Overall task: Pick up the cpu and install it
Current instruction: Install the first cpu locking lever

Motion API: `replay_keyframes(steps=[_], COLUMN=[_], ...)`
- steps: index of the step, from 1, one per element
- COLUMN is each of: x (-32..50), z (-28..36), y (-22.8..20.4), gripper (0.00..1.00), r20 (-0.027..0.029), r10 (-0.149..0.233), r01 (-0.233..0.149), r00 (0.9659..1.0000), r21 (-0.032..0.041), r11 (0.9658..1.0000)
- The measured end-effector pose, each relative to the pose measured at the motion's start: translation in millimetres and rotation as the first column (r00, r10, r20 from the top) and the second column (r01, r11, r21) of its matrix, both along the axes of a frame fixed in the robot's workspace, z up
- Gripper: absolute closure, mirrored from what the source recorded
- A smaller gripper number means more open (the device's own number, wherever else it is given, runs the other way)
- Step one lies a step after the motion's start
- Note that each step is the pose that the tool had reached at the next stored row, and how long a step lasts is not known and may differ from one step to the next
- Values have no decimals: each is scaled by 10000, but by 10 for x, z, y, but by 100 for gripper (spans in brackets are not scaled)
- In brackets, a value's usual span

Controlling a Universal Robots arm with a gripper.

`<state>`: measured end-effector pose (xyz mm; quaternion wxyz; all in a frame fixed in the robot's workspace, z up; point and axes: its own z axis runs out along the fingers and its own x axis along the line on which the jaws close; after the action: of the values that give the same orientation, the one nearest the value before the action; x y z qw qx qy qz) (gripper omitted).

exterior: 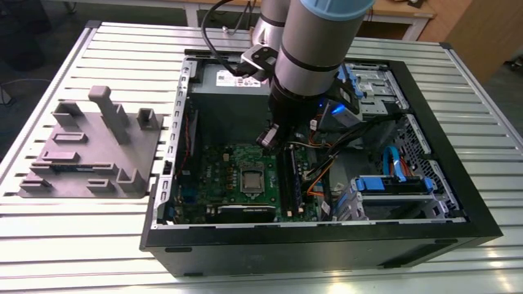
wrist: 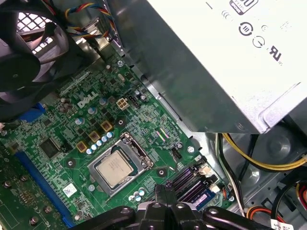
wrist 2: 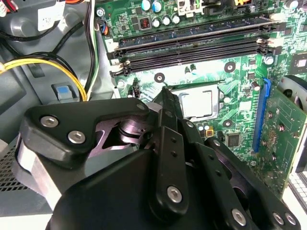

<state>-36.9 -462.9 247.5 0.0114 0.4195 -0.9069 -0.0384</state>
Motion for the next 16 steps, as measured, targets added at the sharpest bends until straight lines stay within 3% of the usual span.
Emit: replay_keyframes(steps=[6, 16], x=[2, 31], z=[0, -7], y=[4, 66], gripper=[90, 90], r20=[0, -1], r10=[0, 0], r01=[0, 0], r00=[10000, 10000], r21=[1, 0], r11=[10000, 10000])
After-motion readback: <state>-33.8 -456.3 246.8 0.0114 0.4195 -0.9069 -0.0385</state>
